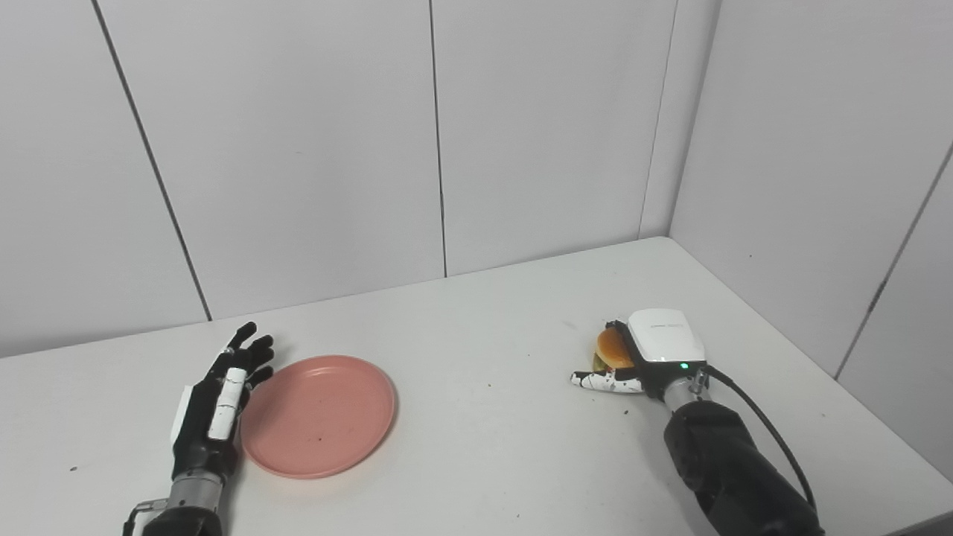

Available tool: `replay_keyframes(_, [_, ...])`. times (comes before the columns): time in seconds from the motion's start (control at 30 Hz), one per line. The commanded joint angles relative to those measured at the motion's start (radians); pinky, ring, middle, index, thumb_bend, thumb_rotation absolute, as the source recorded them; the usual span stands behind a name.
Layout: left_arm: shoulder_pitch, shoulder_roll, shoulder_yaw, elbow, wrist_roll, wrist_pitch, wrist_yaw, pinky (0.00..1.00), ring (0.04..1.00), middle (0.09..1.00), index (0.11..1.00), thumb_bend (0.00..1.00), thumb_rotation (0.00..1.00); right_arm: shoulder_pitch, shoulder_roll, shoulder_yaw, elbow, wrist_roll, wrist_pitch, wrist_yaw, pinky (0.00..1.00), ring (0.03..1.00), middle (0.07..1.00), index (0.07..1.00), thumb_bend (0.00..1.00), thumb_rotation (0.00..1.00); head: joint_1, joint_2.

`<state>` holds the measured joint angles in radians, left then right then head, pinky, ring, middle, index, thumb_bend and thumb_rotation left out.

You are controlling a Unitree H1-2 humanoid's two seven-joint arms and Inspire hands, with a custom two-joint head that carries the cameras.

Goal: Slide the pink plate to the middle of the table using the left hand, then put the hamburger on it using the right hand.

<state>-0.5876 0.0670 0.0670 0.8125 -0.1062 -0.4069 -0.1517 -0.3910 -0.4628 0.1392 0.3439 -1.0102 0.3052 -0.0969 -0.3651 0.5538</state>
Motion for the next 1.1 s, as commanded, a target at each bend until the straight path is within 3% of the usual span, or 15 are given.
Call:
replay_keyframes(0.0, [0.004,-0.002,-0.009,-0.001,0.004,-0.004,-0.003,0.83,0.858,0.839,0.857,0.85,0.84,-0.035,-0.025,-0.004,0.018,0.019,-0.018,-0.064,0.32,0.434,0.571,0.635,0.63,0.61,0.0,0.001])
replay_keyframes(0.27, [0.0,-0.003,-0.009,-0.001,0.004,0.002,0.003,0.83,0.855,0.837,0.856,0.88,0.85,-0.047,-0.041,0.025,0.084,0.073,-0.055,-0.166,0.23,0.317,0.432,0.494,0.55,0.5,0.006,0.002])
replay_keyframes(0.53, [-0.003,-0.003,-0.008,-0.002,0.003,0.006,0.003,0.83,0.853,0.835,0.853,0.9,0.85,-0.05,-0.056,0.048,0.096,0.106,-0.057,-0.189,0.24,0.324,0.432,0.486,0.52,0.45,0.01,0.004])
replay_keyframes(0.6, [-0.003,-0.003,-0.008,-0.004,0.002,0.008,0.003,0.83,0.855,0.839,0.855,0.9,0.85,-0.051,-0.058,0.053,0.099,0.111,-0.06,-0.199,0.23,0.308,0.413,0.482,0.5,0.2,0.01,0.004])
replay_keyframes(0.83, [0.0,-0.006,-0.012,-0.015,0.008,0.014,0.007,0.82,0.853,0.836,0.857,0.88,0.86,-0.043,-0.067,0.058,0.016,0.125,-0.075,-0.207,0.26,0.347,0.458,0.485,0.5,0.17,0.025,0.003])
replay_keyframes(0.9, [0.0,-0.008,-0.014,-0.016,0.013,0.013,0.012,0.81,0.848,0.829,0.855,0.88,0.86,-0.046,-0.069,0.055,-0.016,0.13,-0.096,-0.22,0.23,0.298,0.394,0.48,0.5,0.17,0.036,0.003])
replay_keyframes(1.07, [0.0,-0.019,-0.017,-0.02,0.016,0.018,0.02,0.81,0.843,0.823,0.855,0.89,0.85,-0.06,-0.071,0.054,-0.113,0.124,-0.121,-0.225,0.24,0.31,0.407,0.485,0.49,0.16,0.066,0.004])
